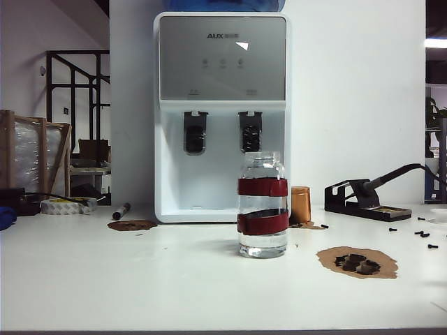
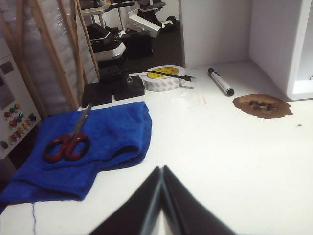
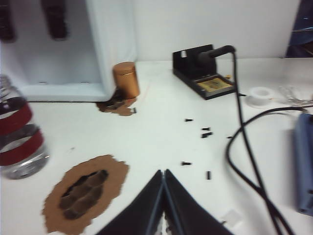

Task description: Pick up the water bottle with two loops of red belts, then reach the front water dispenser and gently press the gray-black baffle horizontally to get a little water.

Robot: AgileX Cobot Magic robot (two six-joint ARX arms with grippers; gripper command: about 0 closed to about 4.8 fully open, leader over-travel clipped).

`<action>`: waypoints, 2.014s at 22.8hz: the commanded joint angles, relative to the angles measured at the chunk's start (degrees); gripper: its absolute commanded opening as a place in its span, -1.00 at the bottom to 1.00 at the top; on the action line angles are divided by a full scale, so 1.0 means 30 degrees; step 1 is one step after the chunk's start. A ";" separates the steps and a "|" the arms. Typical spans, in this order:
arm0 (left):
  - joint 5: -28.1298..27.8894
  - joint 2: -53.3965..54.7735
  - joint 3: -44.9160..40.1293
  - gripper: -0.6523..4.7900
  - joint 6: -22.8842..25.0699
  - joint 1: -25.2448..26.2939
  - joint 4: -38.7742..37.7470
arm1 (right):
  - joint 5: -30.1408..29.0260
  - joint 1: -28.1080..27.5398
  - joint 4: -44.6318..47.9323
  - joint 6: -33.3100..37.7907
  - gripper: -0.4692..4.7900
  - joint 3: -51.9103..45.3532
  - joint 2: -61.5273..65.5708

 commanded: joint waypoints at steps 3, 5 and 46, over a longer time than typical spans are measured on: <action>0.0044 -0.0029 -0.0029 -0.78 0.0007 0.0029 0.0015 | 0.0131 -0.1129 0.0321 0.0029 -0.83 -0.0044 -0.0007; 0.0051 -0.0029 -0.0029 -0.78 0.0007 0.0029 0.0029 | 0.0073 -0.1122 0.0947 0.0029 -0.83 -0.0248 -0.0007; 0.0058 -0.0029 -0.0029 -0.78 0.0022 0.0029 0.0066 | 0.0022 -0.1122 0.1741 0.0029 -0.83 -0.0546 -0.0007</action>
